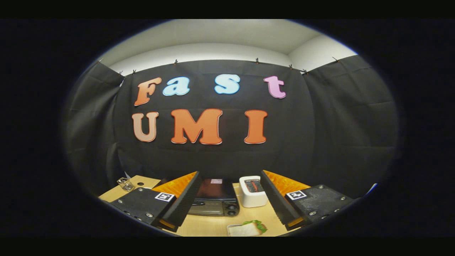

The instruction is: Open the toaster oven, put the food inside, and close the toaster oven door.

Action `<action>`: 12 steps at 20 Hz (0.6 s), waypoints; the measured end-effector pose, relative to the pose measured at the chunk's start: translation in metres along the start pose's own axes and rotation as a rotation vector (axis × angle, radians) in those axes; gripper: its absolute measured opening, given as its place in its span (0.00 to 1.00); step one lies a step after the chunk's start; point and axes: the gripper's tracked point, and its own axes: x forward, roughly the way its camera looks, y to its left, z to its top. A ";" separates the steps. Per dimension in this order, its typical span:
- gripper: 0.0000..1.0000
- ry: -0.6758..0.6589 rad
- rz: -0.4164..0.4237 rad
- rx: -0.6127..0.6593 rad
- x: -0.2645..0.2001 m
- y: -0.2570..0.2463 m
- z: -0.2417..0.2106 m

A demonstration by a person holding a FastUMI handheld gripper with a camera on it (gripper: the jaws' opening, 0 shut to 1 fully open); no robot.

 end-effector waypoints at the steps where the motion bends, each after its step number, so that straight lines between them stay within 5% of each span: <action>1: 0.98 0.024 0.026 0.015 0.005 0.013 -0.010; 12: 0.99 0.200 0.111 0.014 0.073 0.106 -0.108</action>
